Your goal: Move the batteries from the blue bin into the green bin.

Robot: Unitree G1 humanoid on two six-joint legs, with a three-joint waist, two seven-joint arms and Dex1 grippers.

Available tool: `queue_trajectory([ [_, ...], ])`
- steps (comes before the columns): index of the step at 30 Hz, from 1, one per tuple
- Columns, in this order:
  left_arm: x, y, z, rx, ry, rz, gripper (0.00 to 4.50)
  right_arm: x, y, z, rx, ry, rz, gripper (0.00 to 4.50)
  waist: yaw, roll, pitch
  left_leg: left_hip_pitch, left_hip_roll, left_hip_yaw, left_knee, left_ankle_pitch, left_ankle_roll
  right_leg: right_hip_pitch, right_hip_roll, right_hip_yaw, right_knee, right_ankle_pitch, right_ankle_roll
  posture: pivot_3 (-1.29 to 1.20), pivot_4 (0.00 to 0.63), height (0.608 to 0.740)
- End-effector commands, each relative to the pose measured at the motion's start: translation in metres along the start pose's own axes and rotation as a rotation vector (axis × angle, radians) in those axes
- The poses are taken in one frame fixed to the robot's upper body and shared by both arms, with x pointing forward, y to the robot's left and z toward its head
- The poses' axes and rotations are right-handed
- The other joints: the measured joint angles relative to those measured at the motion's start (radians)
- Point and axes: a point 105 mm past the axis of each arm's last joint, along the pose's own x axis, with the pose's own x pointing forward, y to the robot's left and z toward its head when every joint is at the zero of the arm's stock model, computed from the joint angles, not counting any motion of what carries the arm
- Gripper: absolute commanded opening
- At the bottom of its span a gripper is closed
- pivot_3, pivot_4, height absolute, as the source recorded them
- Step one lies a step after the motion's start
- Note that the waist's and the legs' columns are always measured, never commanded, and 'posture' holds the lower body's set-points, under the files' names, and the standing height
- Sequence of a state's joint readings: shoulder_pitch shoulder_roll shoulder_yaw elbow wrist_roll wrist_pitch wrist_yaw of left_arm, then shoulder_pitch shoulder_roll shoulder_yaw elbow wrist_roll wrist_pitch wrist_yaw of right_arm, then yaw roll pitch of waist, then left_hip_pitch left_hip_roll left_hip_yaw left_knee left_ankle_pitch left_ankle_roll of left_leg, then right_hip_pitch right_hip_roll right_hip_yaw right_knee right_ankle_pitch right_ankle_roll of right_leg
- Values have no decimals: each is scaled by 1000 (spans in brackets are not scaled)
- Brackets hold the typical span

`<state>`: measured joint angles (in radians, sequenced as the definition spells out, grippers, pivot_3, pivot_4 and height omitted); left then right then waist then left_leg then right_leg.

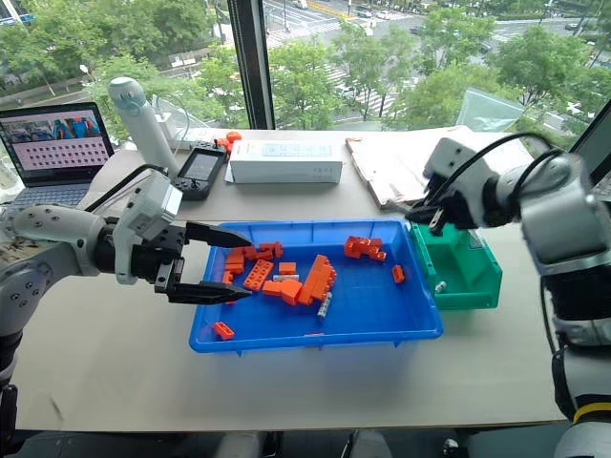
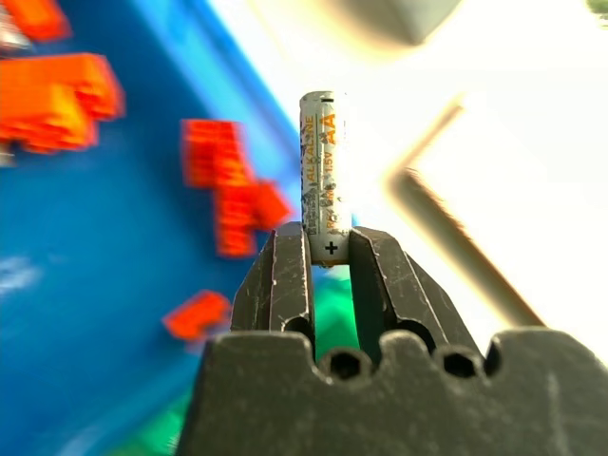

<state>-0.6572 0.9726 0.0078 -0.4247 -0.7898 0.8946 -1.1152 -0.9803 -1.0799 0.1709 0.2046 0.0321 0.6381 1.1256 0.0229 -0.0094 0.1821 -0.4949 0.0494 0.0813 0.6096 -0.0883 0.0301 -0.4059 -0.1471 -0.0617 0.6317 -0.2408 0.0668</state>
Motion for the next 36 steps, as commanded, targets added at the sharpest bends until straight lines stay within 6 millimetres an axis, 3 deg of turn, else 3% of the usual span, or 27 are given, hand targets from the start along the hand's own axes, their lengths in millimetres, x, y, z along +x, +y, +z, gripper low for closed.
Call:
queue_trajectory([
  [1,2,-2,6,49,-12,-13,4500,-7,-9,-24,-8,76,-23,237,-3,0,0,0,0,0,0,0,1,0,0,0,-1,0,0,0,150,740],
  [5,2,1,6,53,-7,-7,4500,4,5,-40,7,103,34,237,-11,0,0,-1,0,2,0,0,1,2,0,2,0,2,1,0,150,740],
  [7,1,1,5,52,-1,-2,4500,8,10,-41,18,95,46,1244,-15,0,0,-1,0,3,-1,0,2,2,0,4,2,2,1,0,150,740],
  [11,-4,2,-1,44,37,20,4500,10,10,-33,1,74,50,2602,-17,0,0,0,0,4,-1,3,6,1,0,5,2,2,1,0,150,740],
  [13,-6,2,-2,41,45,26,4500,13,11,-9,-31,-16,51,3239,-17,0,0,0,0,4,-1,0,2,1,0,5,1,2,1,0,150,740],
  [15,-8,1,-3,35,51,32,4500,17,26,18,-32,-125,129,3917,-18,0,0,0,0,4,-1,0,2,0,0,6,1,2,1,0,150,740],
  [16,-10,1,-4,33,61,39,4500,21,48,32,-49,-182,234,4223,-20,0,0,0,0,4,-1,0,1,0,0,6,1,2,1,0,150,740],
  [18,-13,2,-10,27,93,56,4500,29,96,55,-87,-281,438,4223,-24,0,0,0,1,4,-1,0,2,0,0,6,2,2,1,0,150,740],
  [20,-17,2,-16,23,129,71,4500,36,128,63,-101,-316,545,4223,-24,0,0,0,1,3,-1,0,2,1,1,6,2,2,1,0,150,740],
  [25,-27,6,-42,15,256,120,4500,79,185,62,-147,-281,586,4223,-8,0,0,0,0,4,0,-1,2,-2,1,5,1,2,2,0,150,740],
  [27,-28,3,-43,14,263,119,4500,90,194,63,-137,-270,580,4223,-7,0,0,-1,0,4,0,-1,1,-4,1,5,1,2,2,0,150,740],
  [31,-31,1,-43,7,264,131,4500,99,191,67,-153,-270,522,4223,-4,0,0,-5,1,4,1,0,0,-8,1,5,2,4,1,0,150,740],
  [36,-32,0,-43,5,262,139,4500,108,198,61,-271,-255,485,4223,-11,0,0,-7,1,5,0,0,0,-12,1,6,4,4,1,0,150,740],
])
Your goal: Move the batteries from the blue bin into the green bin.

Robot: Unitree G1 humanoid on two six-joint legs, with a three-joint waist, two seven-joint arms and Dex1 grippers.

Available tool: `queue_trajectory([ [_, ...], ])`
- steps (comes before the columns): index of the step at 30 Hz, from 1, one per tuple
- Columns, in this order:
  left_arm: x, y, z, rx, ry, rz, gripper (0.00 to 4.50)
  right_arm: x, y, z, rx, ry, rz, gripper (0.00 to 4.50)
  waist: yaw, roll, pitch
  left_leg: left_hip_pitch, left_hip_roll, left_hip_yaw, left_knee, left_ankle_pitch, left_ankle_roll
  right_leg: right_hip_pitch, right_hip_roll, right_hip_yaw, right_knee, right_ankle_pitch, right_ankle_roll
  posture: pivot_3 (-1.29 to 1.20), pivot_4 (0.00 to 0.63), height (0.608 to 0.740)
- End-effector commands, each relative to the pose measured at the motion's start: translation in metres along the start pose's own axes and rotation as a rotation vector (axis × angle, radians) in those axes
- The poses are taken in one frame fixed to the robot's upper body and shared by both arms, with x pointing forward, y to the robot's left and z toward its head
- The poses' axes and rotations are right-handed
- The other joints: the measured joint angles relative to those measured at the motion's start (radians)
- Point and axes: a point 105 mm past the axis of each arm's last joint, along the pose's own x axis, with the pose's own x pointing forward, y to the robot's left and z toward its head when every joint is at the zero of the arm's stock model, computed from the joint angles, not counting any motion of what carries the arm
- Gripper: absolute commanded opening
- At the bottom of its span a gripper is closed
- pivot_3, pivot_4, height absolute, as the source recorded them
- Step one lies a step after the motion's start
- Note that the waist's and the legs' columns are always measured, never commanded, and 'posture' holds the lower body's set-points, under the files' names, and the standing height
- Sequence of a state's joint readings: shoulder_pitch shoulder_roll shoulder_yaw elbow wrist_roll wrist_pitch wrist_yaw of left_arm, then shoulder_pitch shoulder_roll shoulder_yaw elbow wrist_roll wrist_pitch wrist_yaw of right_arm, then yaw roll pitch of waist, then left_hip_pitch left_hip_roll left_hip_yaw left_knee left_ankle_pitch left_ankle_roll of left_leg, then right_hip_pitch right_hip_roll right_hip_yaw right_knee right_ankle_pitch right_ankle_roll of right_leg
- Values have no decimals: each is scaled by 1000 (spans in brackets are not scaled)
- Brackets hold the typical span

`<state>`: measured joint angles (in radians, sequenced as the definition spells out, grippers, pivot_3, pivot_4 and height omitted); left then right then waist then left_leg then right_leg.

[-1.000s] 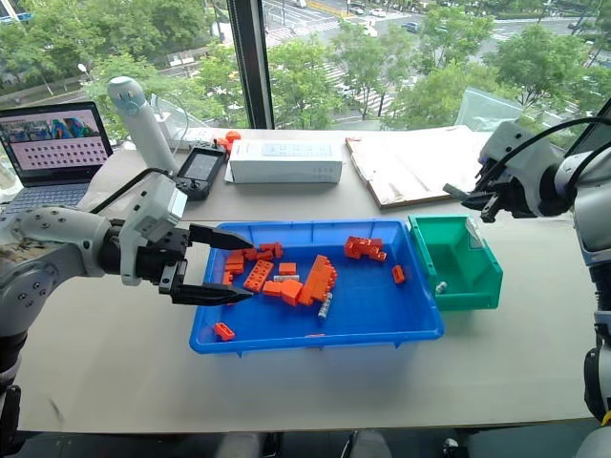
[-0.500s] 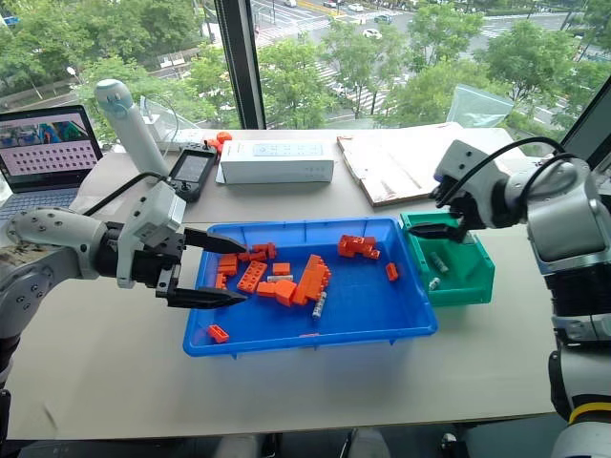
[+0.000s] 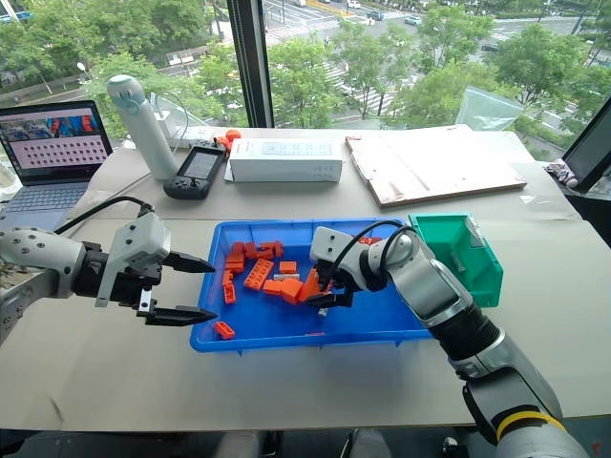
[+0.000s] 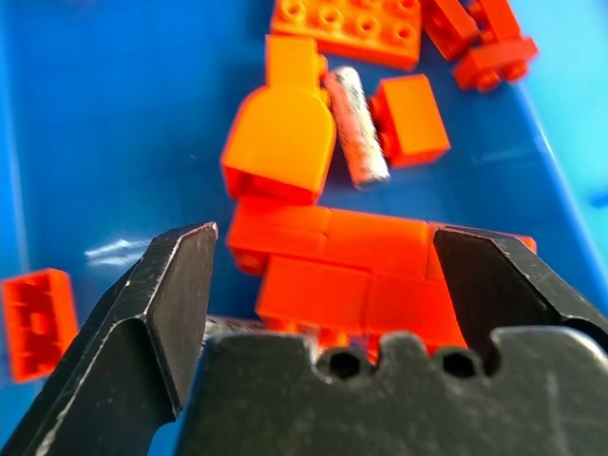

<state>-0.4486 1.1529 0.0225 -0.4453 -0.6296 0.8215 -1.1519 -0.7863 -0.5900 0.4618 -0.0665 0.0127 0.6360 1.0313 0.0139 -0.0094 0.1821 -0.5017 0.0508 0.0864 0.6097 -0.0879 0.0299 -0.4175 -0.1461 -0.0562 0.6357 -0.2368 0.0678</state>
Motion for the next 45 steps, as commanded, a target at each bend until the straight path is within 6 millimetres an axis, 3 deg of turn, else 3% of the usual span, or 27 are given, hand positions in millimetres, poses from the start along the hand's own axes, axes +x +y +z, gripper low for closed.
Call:
queue_trajectory([
  [1,-6,-1,10,42,-19,21,4500,4,-4,1,-154,33,-44,4223,-2,0,0,0,0,0,0,0,0,-1,0,0,2,0,0,0,150,740],
  [7,-4,-3,15,42,-40,8,4500,6,-14,-5,-233,58,-114,2486,-1,0,0,0,0,0,1,1,-2,-2,0,1,6,-1,-1,0,150,740],
  [14,-2,-4,18,43,-55,1,4500,-17,-60,-7,-279,91,-339,83,-2,0,0,0,0,0,1,2,-2,-2,0,1,6,-1,-1,0,150,740],
  [19,1,-3,20,48,-63,-3,4500,-34,-76,-15,-274,123,-394,83,-2,0,0,0,0,0,1,2,-2,-2,0,1,6,-1,-1,0,150,740],
  [24,2,-2,21,49,-71,-8,4500,-60,-65,12,-44,-93,-266,83,-4,0,0,0,0,0,1,3,-1,0,0,3,8,-1,-1,0,150,740],
  [26,2,-2,21,49,-74,-10,4500,-64,-57,14,-29,-104,-206,616,-2,0,0,0,0,0,1,6,5,1,0,3,8,-1,-1,0,150,740],
  [28,2,-1,22,51,-76,-13,4500,-64,-35,14,-70,-106,-76,1108,-2,0,0,0,0,0,1,5,3,-1,1,3,8,-1,-1,0,150,740],
  [32,3,0,22,54,-80,-16,4500,-62,-15,-5,-173,-12,53,2515,0,0,0,0,0,0,1,2,-1,-2,0,2,7,-1,0,0,150,740],
  [36,4,0,23,58,-84,-20,4500,-63,4,-32,-277,109,241,2515,-2,0,0,0,0,0,2,2,-1,-3,0,3,7,-1,0,0,150,740],
  [45,0,-4,24,45,-90,-1,4500,-51,16,-49,-379,144,435,2515,-3,-1,0,0,0,0,2,2,-1,-3,0,3,7,-1,0,0,150,740],
])
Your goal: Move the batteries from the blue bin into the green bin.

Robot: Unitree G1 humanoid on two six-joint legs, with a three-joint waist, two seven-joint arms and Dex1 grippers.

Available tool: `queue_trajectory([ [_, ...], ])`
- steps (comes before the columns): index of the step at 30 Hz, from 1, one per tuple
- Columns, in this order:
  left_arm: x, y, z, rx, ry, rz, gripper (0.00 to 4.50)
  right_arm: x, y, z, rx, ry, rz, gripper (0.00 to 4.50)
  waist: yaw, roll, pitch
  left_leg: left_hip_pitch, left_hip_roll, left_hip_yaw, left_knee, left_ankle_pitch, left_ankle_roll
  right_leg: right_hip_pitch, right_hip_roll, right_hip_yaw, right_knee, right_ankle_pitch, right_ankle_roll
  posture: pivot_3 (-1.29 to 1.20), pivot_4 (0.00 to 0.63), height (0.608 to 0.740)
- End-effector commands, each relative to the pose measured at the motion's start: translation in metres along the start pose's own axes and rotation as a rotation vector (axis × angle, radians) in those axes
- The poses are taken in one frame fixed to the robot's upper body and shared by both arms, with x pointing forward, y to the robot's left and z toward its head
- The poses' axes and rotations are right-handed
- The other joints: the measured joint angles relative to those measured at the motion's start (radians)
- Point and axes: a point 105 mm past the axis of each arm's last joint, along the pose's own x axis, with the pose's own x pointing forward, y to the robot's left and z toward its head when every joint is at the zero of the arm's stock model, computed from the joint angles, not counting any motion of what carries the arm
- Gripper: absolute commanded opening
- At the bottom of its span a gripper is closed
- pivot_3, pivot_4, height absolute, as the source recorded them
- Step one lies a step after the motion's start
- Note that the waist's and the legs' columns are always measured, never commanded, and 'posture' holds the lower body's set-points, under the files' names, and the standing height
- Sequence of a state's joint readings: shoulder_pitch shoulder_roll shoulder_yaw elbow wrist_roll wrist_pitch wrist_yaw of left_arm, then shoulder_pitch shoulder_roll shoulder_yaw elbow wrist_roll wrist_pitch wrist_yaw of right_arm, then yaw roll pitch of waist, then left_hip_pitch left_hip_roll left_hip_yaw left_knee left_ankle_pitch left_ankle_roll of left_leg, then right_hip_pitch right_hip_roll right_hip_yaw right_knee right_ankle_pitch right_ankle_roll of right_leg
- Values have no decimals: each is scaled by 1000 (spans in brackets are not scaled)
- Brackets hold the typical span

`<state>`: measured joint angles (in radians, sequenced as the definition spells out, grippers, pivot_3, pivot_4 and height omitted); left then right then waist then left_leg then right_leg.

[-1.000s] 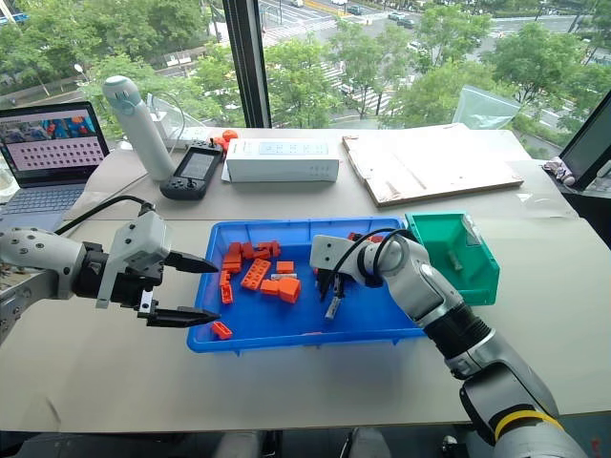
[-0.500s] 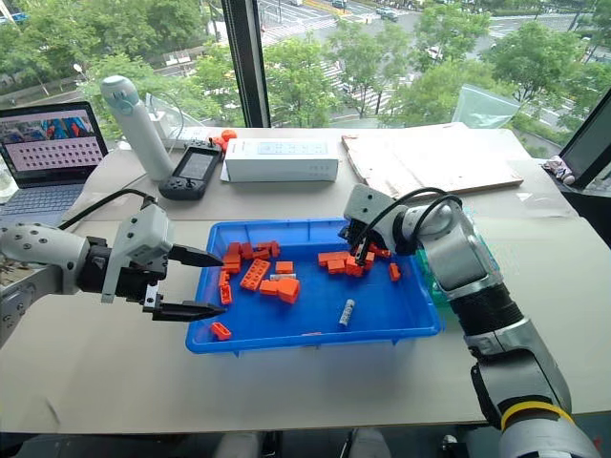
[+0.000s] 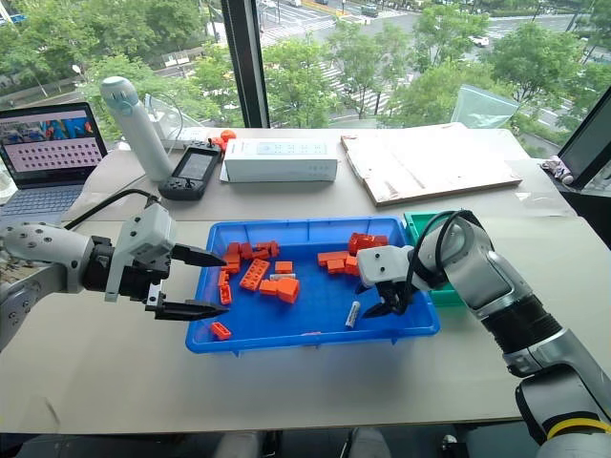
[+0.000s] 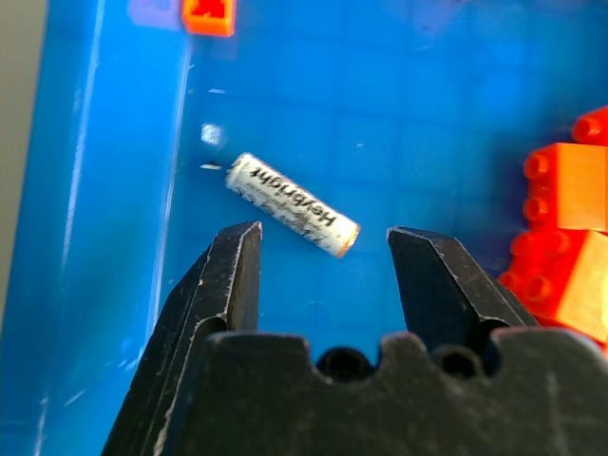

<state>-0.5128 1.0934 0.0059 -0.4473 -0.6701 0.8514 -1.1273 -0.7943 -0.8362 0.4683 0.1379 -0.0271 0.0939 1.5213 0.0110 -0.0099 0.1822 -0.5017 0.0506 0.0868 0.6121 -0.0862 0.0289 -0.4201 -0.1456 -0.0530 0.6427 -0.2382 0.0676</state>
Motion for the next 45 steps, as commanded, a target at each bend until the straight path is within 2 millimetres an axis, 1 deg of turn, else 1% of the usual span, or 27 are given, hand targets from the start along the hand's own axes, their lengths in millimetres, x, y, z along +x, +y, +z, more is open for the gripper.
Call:
queue_trajectory([
  [1,-7,-3,9,37,-11,26,4500,7,0,8,-106,-19,50,2515,-1,0,0,0,0,0,0,0,0,0,0,0,0,0,0,0,150,740],
  [5,-8,-3,9,22,-19,47,4500,17,1,8,-144,-21,65,2515,0,0,0,0,0,0,0,0,0,0,0,0,0,0,0,0,150,740],
  [9,-7,-11,9,3,-35,43,4500,29,-6,3,-131,8,39,2515,0,0,0,0,0,0,0,0,0,1,0,0,0,0,0,0,150,740],
  [11,-8,-11,9,2,-33,49,4500,29,-10,0,-98,20,17,2013,-1,-1,-1,1,0,-1,0,0,-1,1,0,0,1,0,0,0,150,740],
  [13,-8,-11,10,4,-32,53,4500,25,-14,-4,-73,35,-3,1599,1,-2,-1,2,0,-1,0,0,-1,1,0,0,1,0,0,0,150,740],
  [16,-8,-10,11,7,-41,49,4500,15,-23,-4,-25,13,-57,433,1,-2,-1,2,0,-1,1,0,-1,2,0,0,1,0,0,0,150,740],
  [17,-7,-10,13,6,-54,44,4500,11,-26,-3,-12,3,-79,273,1,-2,-1,2,0,-1,1,0,-1,2,0,0,1,0,0,0,150,740],
  [19,-5,-11,16,-2,-83,30,4500,2,-30,1,19,-30,-116,275,1,-2,-1,2,0,-1,0,0,-1,2,0,0,1,0,0,0,150,740],
  [20,-5,-11,16,1,-86,24,4500,-4,-30,3,38,-50,-126,275,1,-2,-1,2,0,0,0,0,-1,1,0,0,1,0,0,0,150,740],
  [22,-3,-10,19,4,-102,14,4500,-24,-35,8,78,-94,-173,275,1,-2,-1,1,0,0,0,0,-1,1,0,0,1,0,0,0,150,740],
  [24,-3,-8,23,9,-118,6,4500,-53,-45,12,128,-124,-256,275,2,-2,-1,1,0,-1,0,0,-1,1,0,0,1,0,0,0,150,740],
  [27,-1,-7,26,14,-132,-4,4500,-100,-61,-4,231,-56,-445,275,1,-2,-1,1,0,0,1,0,-1,1,0,0,1,0,0,0,150,740],
  [30,0,-4,28,18,-141,-12,4500,-140,-57,-28,323,39,-551,275,7,-2,-1,1,0,0,0,0,-1,1,0,0,0,0,0,0,150,740],
  [32,2,-2,28,20,-144,-15,4500,-157,-54,-40,362,79,-603,275,8,-2,-1,1,0,0,-1,0,0,1,0,0,-1,0,0,0,150,740],
  [34,3,1,28,23,-144,-17,4500,-170,-51,-59,404,164,-660,275,3,-2,-1,1,0,1,-1,-1,0,1,0,0,-2,0,0,0,150,740],
  [36,3,2,27,27,-139,-19,4500,-172,-51,-69,418,203,-688,275,-1,-2,-1,1,0,1,-1,-1,0,1,0,1,-1,0,0,0,150,740],
  [37,4,2,23,37,-108,-16,4500,-167,-50,-73,412,224,-679,275,-3,-2,-1,1,0,2,-2,0,0,1,0,2,-1,0,0,0,150,740],
  [39,3,2,15,47,-61,-15,4500,-159,-50,-80,411,242,-663,1284,-9,-2,-1,1,0,4,-3,0,0,1,0,4,1,0,0,0,150,740],
  [40,1,2,12,48,-47,-16,4500,-155,-50,-82,414,243,-660,1500,-13,-2,-1,1,0,4,-3,0,0,1,0,5,1,0,0,0,150,740],
  [41,-3,3,9,48,-26,-4,4500,-154,-50,-88,400,292,-656,1790,-17,-2,-1,1,0,4,-3,0,0,0,0,5,1,0,0,0,150,740],
  [42,-8,5,6,48,-4,14,4500,-152,-52,-91,383,321,-664,2223,-21,-2,-1,1,0,4,-3,1,0,0,0,5,1,0,0,0,150,740],
  [44,-15,7,2,47,20,40,4500,-150,-58,-91,342,347,-680,2832,-24,-2,-1,1,0,5,-4,1,0,0,0,5,1,0,0,0,150,740],
  [45,-21,9,1,43,34,60,4500,-143,-67,-79,324,295,-680,3134,-26,-2,-1,1,0,5,-4,1,0,0,0,5,1,0,0,0,150,740],
])
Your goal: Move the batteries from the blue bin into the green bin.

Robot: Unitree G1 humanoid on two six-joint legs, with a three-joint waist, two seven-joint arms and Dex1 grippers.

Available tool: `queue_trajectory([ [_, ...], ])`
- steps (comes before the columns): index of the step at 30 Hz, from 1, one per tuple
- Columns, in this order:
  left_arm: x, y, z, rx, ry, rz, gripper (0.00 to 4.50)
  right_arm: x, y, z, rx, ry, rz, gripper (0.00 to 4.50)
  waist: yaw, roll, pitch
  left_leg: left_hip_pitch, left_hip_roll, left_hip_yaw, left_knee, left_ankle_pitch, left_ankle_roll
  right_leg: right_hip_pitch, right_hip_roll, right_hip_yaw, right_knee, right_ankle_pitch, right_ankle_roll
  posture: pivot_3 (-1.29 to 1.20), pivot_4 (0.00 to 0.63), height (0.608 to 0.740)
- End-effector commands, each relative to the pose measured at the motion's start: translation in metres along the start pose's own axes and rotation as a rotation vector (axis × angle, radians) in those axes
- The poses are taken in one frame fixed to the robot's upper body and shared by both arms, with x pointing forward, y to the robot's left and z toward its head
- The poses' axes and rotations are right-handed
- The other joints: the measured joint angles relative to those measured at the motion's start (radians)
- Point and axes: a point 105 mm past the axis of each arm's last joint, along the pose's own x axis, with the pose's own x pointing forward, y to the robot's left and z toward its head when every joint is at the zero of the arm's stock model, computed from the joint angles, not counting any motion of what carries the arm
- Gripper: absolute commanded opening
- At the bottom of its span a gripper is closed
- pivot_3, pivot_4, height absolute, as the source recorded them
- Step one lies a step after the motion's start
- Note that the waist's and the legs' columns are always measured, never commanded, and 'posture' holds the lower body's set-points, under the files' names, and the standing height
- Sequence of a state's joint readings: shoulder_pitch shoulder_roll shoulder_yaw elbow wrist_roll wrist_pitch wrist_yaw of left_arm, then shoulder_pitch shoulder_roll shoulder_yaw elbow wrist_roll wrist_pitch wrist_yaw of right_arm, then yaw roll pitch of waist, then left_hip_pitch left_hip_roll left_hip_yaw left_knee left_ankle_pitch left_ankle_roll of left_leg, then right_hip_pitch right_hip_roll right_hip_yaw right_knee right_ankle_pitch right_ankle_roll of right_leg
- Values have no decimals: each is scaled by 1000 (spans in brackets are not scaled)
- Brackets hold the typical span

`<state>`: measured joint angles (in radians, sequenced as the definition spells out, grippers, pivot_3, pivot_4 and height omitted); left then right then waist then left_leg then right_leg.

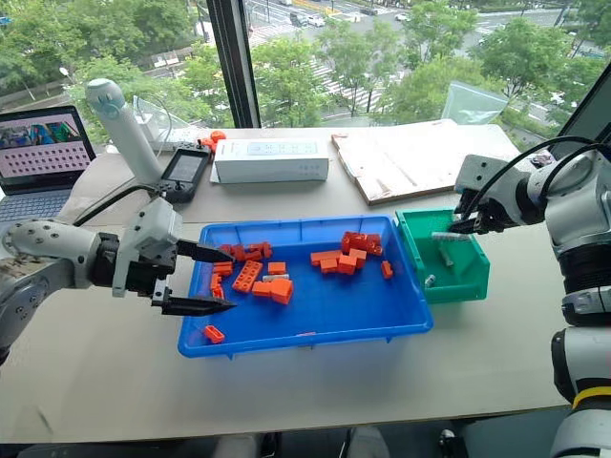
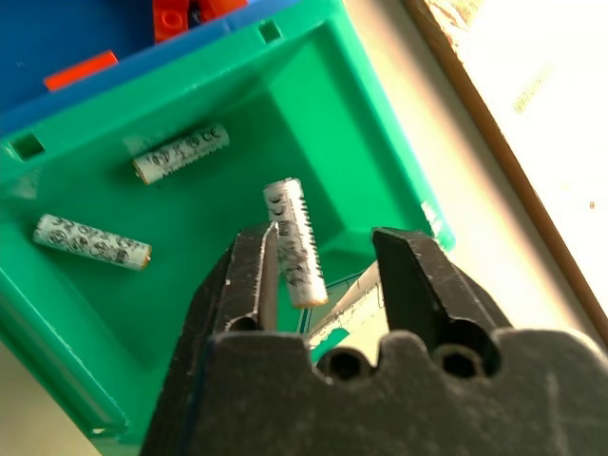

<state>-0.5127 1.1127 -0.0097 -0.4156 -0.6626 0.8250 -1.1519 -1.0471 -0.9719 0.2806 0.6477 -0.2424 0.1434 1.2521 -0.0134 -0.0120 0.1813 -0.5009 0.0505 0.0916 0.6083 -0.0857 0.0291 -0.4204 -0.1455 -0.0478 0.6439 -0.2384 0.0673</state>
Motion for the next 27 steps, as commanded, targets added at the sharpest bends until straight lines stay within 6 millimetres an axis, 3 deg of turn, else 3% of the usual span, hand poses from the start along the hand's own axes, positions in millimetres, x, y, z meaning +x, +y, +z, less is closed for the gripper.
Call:
queue_trajectory([
  [1,-23,7,3,45,30,86,4500,4,-7,38,-64,-117,-35,3134,-3,0,0,0,0,0,0,0,0,0,0,0,0,0,0,0,150,740],
  [5,-39,6,-2,26,70,133,4500,20,28,117,-40,-440,154,3134,-17,0,0,0,1,0,0,0,0,0,0,1,1,0,0,0,150,740],
  [10,-44,-1,-4,9,84,152,4500,48,72,161,-114,-582,258,3134,-9,0,0,0,1,0,0,2,4,-1,0,0,3,0,0,0,150,740],
  [12,-45,-5,-3,2,85,157,4500,61,85,169,-186,-582,267,3134,2,0,0,0,1,0,1,-1,1,-2,0,-1,1,-1,0,0,150,740],
  [17,-49,-12,-3,-19,89,177,4500,62,80,175,-186,-590,262,3134,17,0,0,0,1,0,1,-1,-1,-3,0,-1,0,0,0,0,150,740],
  [22,-51,-14,-5,-34,91,196,4500,65,106,186,-203,-630,367,3134,9,0,0,1,1,0,0,0,-2,-2,0,-1,1,0,0,0,150,740],
  [27,-50,-15,-3,-34,86,200,4500,81,120,196,-227,-625,362,3134,-1,0,0,1,1,0,-1,0,-2,-1,0,-1,2,0,-1,0,150,740],
])
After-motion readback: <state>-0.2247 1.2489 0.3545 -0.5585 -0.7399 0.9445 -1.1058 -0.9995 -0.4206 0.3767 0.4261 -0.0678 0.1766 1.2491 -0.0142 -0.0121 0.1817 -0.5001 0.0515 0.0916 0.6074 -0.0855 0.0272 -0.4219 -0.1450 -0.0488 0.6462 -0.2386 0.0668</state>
